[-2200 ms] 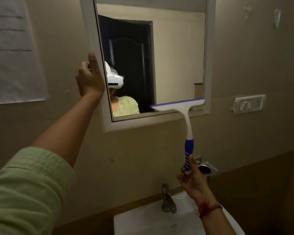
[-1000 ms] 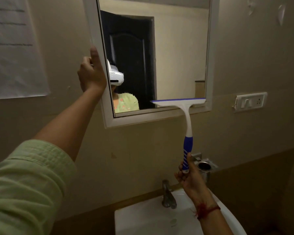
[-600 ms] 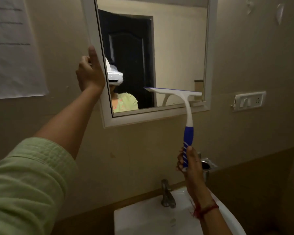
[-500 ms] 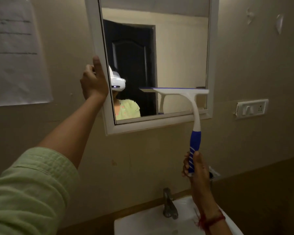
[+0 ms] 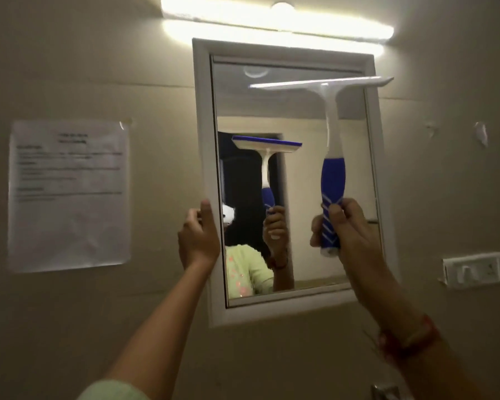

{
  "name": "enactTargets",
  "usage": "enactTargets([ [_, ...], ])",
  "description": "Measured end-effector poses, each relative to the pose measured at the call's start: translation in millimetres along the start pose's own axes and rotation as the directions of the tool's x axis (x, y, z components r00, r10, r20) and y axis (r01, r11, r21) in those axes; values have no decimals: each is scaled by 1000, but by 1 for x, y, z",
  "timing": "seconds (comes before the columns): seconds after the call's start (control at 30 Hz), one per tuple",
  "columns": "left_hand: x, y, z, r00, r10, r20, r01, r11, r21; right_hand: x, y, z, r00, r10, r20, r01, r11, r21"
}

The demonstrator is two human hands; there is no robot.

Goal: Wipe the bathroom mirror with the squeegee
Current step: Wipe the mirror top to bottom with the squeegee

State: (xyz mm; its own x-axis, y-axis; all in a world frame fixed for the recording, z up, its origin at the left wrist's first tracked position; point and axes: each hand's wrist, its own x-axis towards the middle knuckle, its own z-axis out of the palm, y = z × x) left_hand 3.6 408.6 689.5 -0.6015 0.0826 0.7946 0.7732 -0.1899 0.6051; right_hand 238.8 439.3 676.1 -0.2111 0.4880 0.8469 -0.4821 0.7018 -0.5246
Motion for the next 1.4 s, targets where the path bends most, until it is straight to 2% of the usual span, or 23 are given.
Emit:
enactTargets([
  [0.2,-3,2,-2,1000,-2,18,3,999,-36,60,-26,23,999,-46,-9,45,996,-80],
  [0.33,-3,1,0,1000,4,17,-3,999,-47,74,-28,40,998,61,5,-60,998,-5],
  [0.57,-1,-2,0,1000,6,15,-6,999,-49,85,-16,62,987,164,-7,-163,985,52],
  [0.7,-1,-3,1,1000,2,18,-1,999,-46,91,-15,68,992,123,-7,-122,987,104],
  [0.83,0,-5,2,1000,9,23,-8,999,-47,100,-18,74,994,78,-70,-73,995,75],
  [1.07,-1,-4,1,1000,11,21,-10,999,-45,110,-16,68,997,1,-74,-1,1000,-7],
  [1.2,-1,-4,2,1000,8,22,-7,999,-47,115,-18,61,998,-18,-62,20,999,44],
  [1.3,-1,-4,2,1000,11,21,-10,999,-50,116,-16,57,1000,24,-15,-21,984,178],
  [1.4,-2,-3,1,1000,17,18,-16,999,-50,119,-9,53,989,142,51,-150,965,216],
])
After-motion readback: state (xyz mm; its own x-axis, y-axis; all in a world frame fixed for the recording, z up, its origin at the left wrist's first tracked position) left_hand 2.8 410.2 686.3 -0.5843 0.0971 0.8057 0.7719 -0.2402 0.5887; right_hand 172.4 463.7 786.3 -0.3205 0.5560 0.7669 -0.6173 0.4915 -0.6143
